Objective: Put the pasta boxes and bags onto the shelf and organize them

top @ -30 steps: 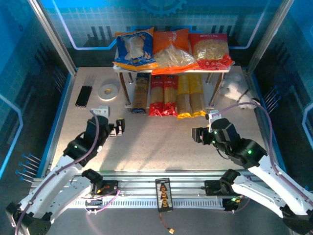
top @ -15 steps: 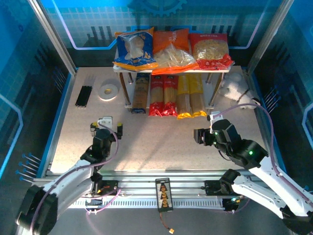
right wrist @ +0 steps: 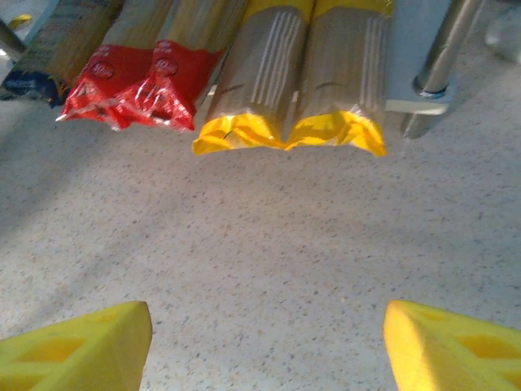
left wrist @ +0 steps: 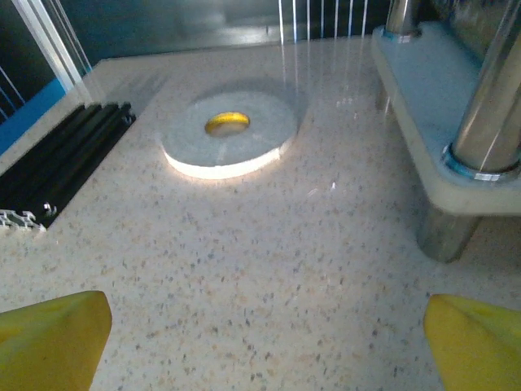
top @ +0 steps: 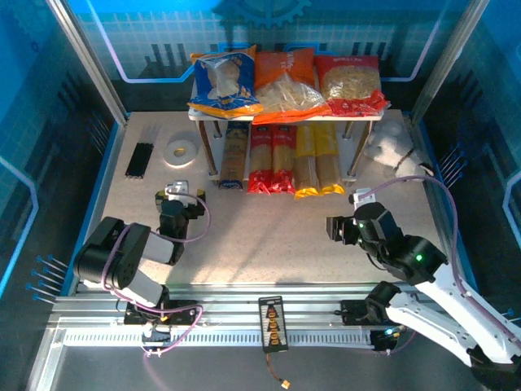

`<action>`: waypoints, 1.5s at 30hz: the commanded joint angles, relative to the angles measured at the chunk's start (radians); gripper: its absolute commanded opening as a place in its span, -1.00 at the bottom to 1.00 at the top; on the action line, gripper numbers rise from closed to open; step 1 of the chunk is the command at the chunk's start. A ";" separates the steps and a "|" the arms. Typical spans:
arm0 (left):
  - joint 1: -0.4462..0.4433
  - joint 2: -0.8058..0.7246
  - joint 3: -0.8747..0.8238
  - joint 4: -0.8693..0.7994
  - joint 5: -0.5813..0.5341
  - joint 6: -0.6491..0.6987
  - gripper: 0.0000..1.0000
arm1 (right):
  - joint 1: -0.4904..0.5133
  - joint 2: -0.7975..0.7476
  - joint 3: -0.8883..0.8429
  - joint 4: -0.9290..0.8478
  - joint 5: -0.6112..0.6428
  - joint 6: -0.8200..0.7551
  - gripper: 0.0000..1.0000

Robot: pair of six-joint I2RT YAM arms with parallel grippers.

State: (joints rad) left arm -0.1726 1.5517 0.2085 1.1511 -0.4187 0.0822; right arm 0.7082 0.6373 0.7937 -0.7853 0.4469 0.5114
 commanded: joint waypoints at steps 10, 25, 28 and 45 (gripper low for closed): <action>0.014 0.083 -0.014 0.250 0.067 0.027 0.99 | -0.221 -0.011 -0.396 0.793 0.335 -0.298 0.94; 0.013 0.084 -0.015 0.251 0.069 0.030 0.99 | -0.579 0.696 -0.495 1.666 0.118 -0.404 0.99; 0.013 0.083 -0.015 0.251 0.067 0.029 0.99 | -0.589 0.776 -0.479 1.716 0.059 -0.419 0.99; 0.013 0.084 -0.014 0.252 0.067 0.030 0.99 | -0.627 0.900 -0.425 1.726 -0.189 -0.473 0.99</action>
State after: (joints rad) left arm -0.1654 1.6245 0.2058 1.3605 -0.3683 0.1074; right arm 0.0875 1.5341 0.3603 0.8921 0.2863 0.0402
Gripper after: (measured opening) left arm 0.995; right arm 0.996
